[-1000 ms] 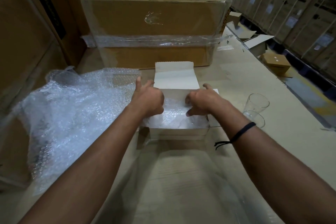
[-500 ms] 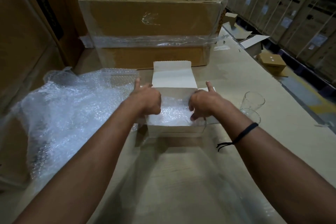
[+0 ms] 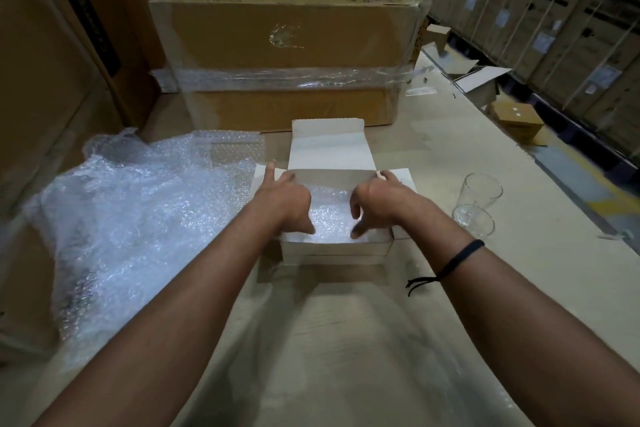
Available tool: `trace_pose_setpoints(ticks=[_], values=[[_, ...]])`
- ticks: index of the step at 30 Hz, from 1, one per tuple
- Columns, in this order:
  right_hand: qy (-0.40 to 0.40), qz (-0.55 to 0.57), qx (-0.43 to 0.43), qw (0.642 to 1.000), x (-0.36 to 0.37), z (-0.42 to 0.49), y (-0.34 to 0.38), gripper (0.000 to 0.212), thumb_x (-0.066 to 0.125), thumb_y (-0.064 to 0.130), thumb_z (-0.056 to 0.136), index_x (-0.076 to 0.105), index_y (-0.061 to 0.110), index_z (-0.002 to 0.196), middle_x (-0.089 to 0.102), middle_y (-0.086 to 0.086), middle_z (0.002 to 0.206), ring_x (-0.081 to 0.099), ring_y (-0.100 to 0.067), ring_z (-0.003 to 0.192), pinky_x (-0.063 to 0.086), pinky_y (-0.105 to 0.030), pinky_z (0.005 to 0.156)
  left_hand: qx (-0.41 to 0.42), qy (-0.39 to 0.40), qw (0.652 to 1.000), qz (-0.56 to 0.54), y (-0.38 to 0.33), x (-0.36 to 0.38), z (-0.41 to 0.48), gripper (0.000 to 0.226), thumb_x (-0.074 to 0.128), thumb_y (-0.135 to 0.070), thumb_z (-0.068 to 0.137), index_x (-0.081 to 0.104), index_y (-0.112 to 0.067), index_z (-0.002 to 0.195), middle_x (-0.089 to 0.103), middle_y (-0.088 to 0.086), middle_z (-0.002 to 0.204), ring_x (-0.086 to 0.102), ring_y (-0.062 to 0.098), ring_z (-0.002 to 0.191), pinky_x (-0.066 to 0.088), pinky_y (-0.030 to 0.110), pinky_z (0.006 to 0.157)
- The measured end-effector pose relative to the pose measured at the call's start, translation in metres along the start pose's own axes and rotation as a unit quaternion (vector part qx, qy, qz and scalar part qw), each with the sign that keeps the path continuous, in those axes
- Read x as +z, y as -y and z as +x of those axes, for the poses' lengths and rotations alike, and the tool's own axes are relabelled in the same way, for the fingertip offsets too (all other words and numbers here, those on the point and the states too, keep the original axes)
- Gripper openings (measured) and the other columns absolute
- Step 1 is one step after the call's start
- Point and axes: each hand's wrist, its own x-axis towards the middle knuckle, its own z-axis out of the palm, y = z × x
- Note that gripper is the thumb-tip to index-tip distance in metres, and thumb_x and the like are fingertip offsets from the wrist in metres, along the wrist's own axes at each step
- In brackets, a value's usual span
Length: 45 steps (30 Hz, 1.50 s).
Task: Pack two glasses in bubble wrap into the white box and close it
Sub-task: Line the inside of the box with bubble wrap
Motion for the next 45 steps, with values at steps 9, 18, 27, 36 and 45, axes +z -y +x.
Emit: trace_pose_setpoints(ticks=[9,18,27,36,45], values=[[-0.040,-0.105,0.034,0.993,0.034,0.004,0.014,0.049,0.055,0.039,0.085,0.053,0.013,0.127,0.048,-0.018,0.138,0.036,-0.035,0.133,0.015,-0.057,0.113,-0.014,0.023,0.995,0.092,-0.025,0.014,0.002,0.071,0.050,-0.073,0.080,0.060,-0.021,0.126,0.048,0.010,0.143,0.024,0.034,0.140,-0.008,0.061,0.113],[0.016,-0.006,0.022,1.000,-0.009,0.010,-0.008,0.071,0.077,0.056,0.070,0.055,0.022,0.128,0.062,0.000,0.126,0.052,-0.024,0.122,0.017,-0.052,0.114,0.029,0.046,0.999,0.005,0.005,-0.012,0.001,0.018,0.066,-0.034,0.081,0.072,-0.025,0.096,0.057,0.001,0.133,0.022,0.025,0.142,-0.013,0.062,0.109],[0.081,-0.177,0.034,0.980,0.021,0.006,0.011,0.059,0.054,0.051,0.089,0.050,0.018,0.137,0.032,-0.018,0.154,0.011,-0.040,0.146,-0.007,-0.069,0.111,0.010,0.029,0.989,0.142,-0.012,0.011,0.000,0.031,0.061,-0.023,0.081,0.067,-0.017,0.111,0.054,0.011,0.136,0.023,0.036,0.141,-0.012,0.064,0.111],[0.009,-0.034,-0.040,0.999,0.010,0.030,0.021,0.112,0.085,0.048,0.064,0.020,0.027,0.153,0.028,-0.002,0.157,0.036,-0.030,0.138,0.029,-0.049,0.113,-0.001,0.064,0.995,0.079,-0.002,-0.007,-0.009,0.036,0.066,-0.051,0.081,0.067,-0.026,0.107,0.048,0.000,0.145,0.008,0.029,0.147,-0.015,0.062,0.109],[0.020,-0.036,-0.029,0.999,0.003,0.023,0.010,0.084,0.079,0.047,0.072,0.041,0.025,0.144,0.042,-0.001,0.151,0.041,-0.023,0.135,0.022,-0.048,0.115,0.018,-0.013,0.998,0.057,-0.005,-0.002,-0.014,0.020,0.065,-0.039,0.084,0.070,-0.026,0.098,0.058,0.002,0.133,0.027,0.026,0.140,-0.009,0.061,0.111]])
